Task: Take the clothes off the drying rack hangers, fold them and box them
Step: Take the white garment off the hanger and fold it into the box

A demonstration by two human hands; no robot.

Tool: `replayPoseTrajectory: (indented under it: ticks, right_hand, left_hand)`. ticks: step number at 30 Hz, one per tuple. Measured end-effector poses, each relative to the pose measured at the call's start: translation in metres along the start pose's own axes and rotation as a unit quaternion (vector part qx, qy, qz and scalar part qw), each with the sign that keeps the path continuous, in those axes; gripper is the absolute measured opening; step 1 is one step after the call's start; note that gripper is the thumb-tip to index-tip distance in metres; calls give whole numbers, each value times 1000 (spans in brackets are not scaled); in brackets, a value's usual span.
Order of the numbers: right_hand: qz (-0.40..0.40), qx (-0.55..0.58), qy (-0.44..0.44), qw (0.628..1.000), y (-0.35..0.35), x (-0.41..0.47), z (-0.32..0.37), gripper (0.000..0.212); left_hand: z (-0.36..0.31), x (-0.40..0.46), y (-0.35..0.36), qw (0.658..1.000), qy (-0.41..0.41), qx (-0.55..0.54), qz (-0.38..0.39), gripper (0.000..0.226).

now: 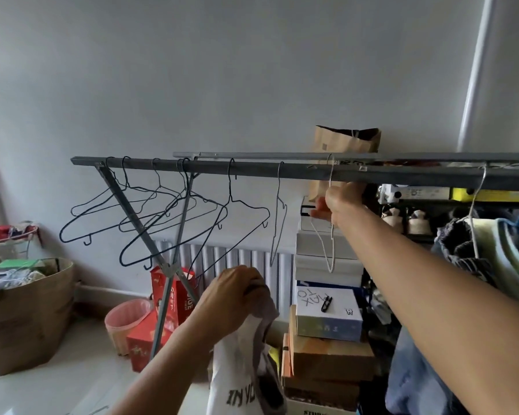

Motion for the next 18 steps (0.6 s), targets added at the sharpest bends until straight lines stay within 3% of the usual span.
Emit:
replayPoseTrajectory:
  ticks: [3, 7, 10, 12, 14, 16, 18]
  right_hand:
    - [21, -45, -3, 999, 0, -4, -9, 13]
    - [37, -122, -32, 991, -8, -5, -11, 17]
    - [51, -191, -65, 978, -13, -3, -12, 12]
    - [25, -312, -161, 936, -20, -6, -9, 24]
    - [-28, -371, -328, 868, -24, -33, 4, 30]
    - [-37, -286, -525, 801, -23, -88, 19, 21]
    - [50, -186, -588, 786, -18, -143, 15, 16]
  left_hand:
    - [8, 6, -12, 999, -12, -23, -29, 8]
    - [13, 7, -30, 985, -34, -166, -3, 11]
    - [16, 4, -39, 978, -49, -201, -19, 5]
    - [18, 1, -43, 967, -76, -243, -19, 7]
    - [16, -4, -43, 942, -101, -319, 13, 11]
    - [14, -6, -47, 939, -100, -328, 7, 13]
    - [12, -9, -50, 939, -101, -330, -5, 15]
Point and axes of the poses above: each hand's wrist, its own x-axis towards the middle knuckle, its own y-axis out of the palm, z = x × y, the point moved 5 cm from there along x, towards the middle knuckle, and after that the axes turned 13 degrees about -y, right-handed, at the moved point
